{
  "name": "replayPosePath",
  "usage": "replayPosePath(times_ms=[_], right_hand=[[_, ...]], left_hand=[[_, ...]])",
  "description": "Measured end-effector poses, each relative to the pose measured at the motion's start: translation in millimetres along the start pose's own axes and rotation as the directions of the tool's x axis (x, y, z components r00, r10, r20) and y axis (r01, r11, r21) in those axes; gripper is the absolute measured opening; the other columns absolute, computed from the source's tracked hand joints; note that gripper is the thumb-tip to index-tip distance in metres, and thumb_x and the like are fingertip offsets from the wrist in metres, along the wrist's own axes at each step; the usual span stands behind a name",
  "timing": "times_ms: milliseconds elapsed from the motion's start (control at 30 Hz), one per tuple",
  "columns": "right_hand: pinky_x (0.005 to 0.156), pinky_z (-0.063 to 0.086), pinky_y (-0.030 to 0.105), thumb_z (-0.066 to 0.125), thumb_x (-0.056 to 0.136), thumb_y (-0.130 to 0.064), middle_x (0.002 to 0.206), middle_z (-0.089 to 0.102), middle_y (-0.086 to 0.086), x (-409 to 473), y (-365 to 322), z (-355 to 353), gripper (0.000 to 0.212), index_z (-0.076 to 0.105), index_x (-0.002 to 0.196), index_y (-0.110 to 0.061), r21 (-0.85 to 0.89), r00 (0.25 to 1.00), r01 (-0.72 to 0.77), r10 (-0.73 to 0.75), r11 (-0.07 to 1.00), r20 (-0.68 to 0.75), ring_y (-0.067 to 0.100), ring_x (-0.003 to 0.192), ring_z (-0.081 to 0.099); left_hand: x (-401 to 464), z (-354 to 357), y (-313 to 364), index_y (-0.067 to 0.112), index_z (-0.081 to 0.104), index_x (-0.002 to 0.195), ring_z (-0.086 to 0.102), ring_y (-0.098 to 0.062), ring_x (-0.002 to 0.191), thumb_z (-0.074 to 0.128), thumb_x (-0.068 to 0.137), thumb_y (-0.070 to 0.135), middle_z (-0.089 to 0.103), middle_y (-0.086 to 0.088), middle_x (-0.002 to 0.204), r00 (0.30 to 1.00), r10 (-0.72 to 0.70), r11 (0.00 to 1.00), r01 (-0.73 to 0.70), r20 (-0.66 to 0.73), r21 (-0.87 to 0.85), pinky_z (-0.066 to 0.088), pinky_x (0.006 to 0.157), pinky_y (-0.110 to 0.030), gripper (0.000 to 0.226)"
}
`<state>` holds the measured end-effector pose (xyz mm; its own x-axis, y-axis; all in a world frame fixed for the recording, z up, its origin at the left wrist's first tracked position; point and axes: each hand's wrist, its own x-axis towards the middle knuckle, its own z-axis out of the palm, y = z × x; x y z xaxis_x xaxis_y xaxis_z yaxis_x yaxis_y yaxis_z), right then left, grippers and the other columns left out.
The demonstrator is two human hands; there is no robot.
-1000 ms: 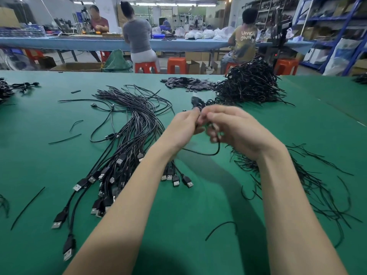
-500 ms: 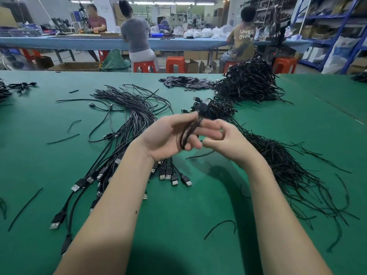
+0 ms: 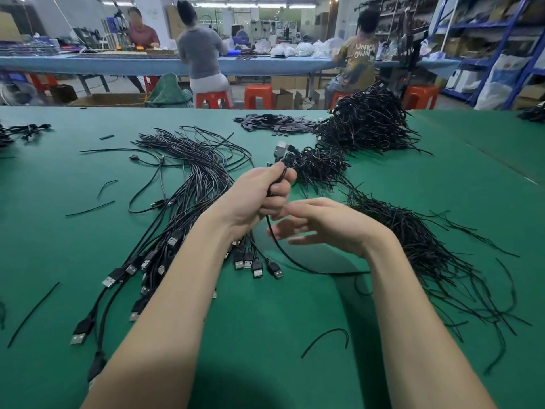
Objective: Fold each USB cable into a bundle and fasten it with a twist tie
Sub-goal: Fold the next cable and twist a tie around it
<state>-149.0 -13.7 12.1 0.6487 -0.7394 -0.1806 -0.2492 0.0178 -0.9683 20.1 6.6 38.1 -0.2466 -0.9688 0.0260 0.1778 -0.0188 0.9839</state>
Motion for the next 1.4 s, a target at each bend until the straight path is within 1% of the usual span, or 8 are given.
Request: replayPosePath(times_ms=[133, 233, 333, 567, 700, 900, 1067, 1400], right_hand=[[0.097, 0.054, 0.039, 0.049, 0.106, -0.030, 0.089, 0.076, 0.002, -1.0, 4.9, 12.2, 0.025, 0.068, 0.104, -0.013, 0.004, 0.979, -0.045, 0.043, 0.999, 0.201, 0.019, 0.089, 0.072], [0.057, 0.050, 0.024, 0.054, 0.104, -0.030, 0.062, 0.053, -0.003, -0.3, 9.4, 12.4, 0.027, 0.073, 0.095, -0.014, 0.069, 0.986, -0.137, 0.130, 0.988, 0.101, 0.012, 0.053, 0.054], [0.044, 0.032, 0.017, 0.067, 0.096, -0.033, 0.056, 0.043, -0.009, 0.1, 11.8, 2.3, 0.021, 0.079, 0.096, -0.016, 0.002, 0.976, -0.212, 0.212, 0.977, -0.053, 0.008, 0.047, 0.036], [0.042, 0.027, 0.016, 0.057, 0.091, 0.001, 0.061, 0.058, -0.006, -5.3, -4.2, -17.5, 0.021, 0.068, 0.099, -0.016, 0.106, 0.929, -0.082, 0.114, 0.991, -0.352, 0.004, 0.045, 0.041], [0.043, 0.038, 0.018, 0.047, 0.092, 0.002, 0.074, 0.064, 0.000, -0.3, -26.9, -11.8, 0.025, 0.062, 0.091, -0.019, 0.033, 0.895, -0.032, 0.043, 0.999, -0.444, 0.007, 0.051, 0.048], [0.046, 0.046, 0.021, 0.046, 0.093, 0.006, 0.071, 0.060, -0.003, 0.3, -38.2, 4.3, 0.027, 0.053, 0.085, -0.019, 0.133, 0.942, 0.102, -0.053, 0.986, -0.332, 0.008, 0.050, 0.053], [0.050, 0.044, 0.020, 0.044, 0.101, 0.003, 0.076, 0.058, 0.002, -2.6, -28.7, 10.2, 0.029, 0.054, 0.082, -0.017, 0.080, 0.994, 0.034, -0.025, 0.996, -0.107, 0.011, 0.055, 0.049], [0.051, 0.049, 0.020, 0.048, 0.098, 0.007, 0.082, 0.070, 0.006, 0.7, -19.2, 10.9, 0.032, 0.063, 0.076, -0.012, 0.106, 0.994, 0.034, -0.022, 0.994, -0.108, 0.011, 0.057, 0.050]], left_hand=[[2.5, -2.2, 1.2, 0.011, 0.050, 0.094, 0.023, -0.004, 0.045, 0.028, 0.110, 0.026, 0.031, 0.010, 0.058, 0.995, 0.099, 0.957, -0.103, -0.029, -0.272, 0.015, 0.043, -0.019, 0.031], [-0.4, -9.2, 3.0, 0.011, 0.053, 0.097, 0.036, -0.006, 0.049, 0.032, 0.108, 0.025, 0.040, 0.009, 0.061, 0.994, 0.103, 0.914, -0.086, 0.022, -0.398, 0.032, 0.047, -0.017, 0.028], [-5.8, -14.2, 1.1, 0.010, 0.064, 0.096, 0.059, -0.011, 0.059, 0.038, 0.105, 0.023, 0.059, 0.007, 0.067, 0.996, 0.041, 0.951, -0.014, 0.083, -0.308, 0.047, 0.056, -0.018, 0.030], [-11.5, -12.7, 2.8, 0.001, 0.070, 0.105, 0.074, -0.026, 0.091, 0.031, 0.108, 0.024, 0.074, -0.019, 0.103, 0.917, -0.246, 0.952, 0.167, 0.315, 0.257, 0.058, 0.068, -0.023, 0.045], [-0.3, -0.8, -8.7, -0.005, 0.062, 0.117, 0.072, -0.027, 0.102, 0.028, 0.110, 0.022, 0.073, -0.020, 0.109, 0.958, -0.258, 0.890, 0.185, 0.125, 0.417, 0.059, 0.084, -0.028, 0.045], [12.0, 3.3, -14.7, 0.005, 0.064, 0.102, 0.073, -0.015, 0.081, 0.027, 0.110, 0.023, 0.077, -0.005, 0.086, 0.970, 0.080, 0.968, -0.021, -0.229, 0.249, 0.060, 0.078, -0.027, 0.043], [11.7, -4.2, -5.7, -0.001, 0.059, 0.112, 0.074, -0.022, 0.094, 0.019, 0.111, 0.025, 0.076, -0.011, 0.100, 0.978, 0.094, 0.922, -0.156, -0.186, -0.353, 0.059, 0.079, -0.027, 0.049], [12.7, 5.0, -10.6, 0.008, 0.054, 0.094, 0.061, -0.014, 0.067, 0.027, 0.110, 0.025, 0.051, 0.006, 0.062, 0.953, 0.138, 0.965, -0.190, -0.269, -0.179, 0.048, 0.065, -0.023, 0.036]])
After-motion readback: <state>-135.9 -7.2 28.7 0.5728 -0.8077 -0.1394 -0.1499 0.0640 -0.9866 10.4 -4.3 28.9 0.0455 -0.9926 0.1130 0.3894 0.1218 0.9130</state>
